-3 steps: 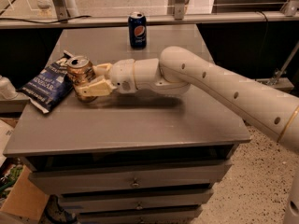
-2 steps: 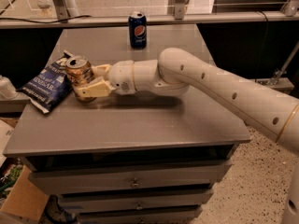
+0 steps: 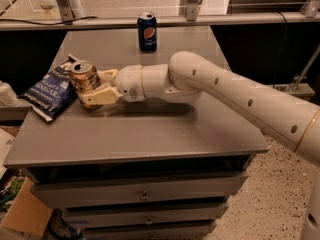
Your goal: Move orange can near blue chip bag
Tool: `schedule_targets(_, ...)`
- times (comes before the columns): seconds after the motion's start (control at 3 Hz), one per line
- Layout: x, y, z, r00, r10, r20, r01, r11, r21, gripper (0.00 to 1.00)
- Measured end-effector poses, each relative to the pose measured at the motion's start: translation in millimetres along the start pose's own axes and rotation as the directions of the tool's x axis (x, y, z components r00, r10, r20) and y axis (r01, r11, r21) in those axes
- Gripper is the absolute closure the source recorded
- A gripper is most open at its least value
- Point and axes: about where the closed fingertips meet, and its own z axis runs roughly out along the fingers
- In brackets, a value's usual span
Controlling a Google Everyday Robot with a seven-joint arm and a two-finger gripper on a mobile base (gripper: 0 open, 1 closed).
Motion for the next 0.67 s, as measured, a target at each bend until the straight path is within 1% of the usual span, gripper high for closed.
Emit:
schedule_targets(0.33, -0.1, 0.0, 0.0, 1.0, 0.0, 0.0, 0.0, 1.0, 0.0, 0.37)
schedule_targets(0.67, 1.6, 1.7, 8.7, 1.0, 0.025, 0.009, -0.025, 0.9996, -0.014, 0.14)
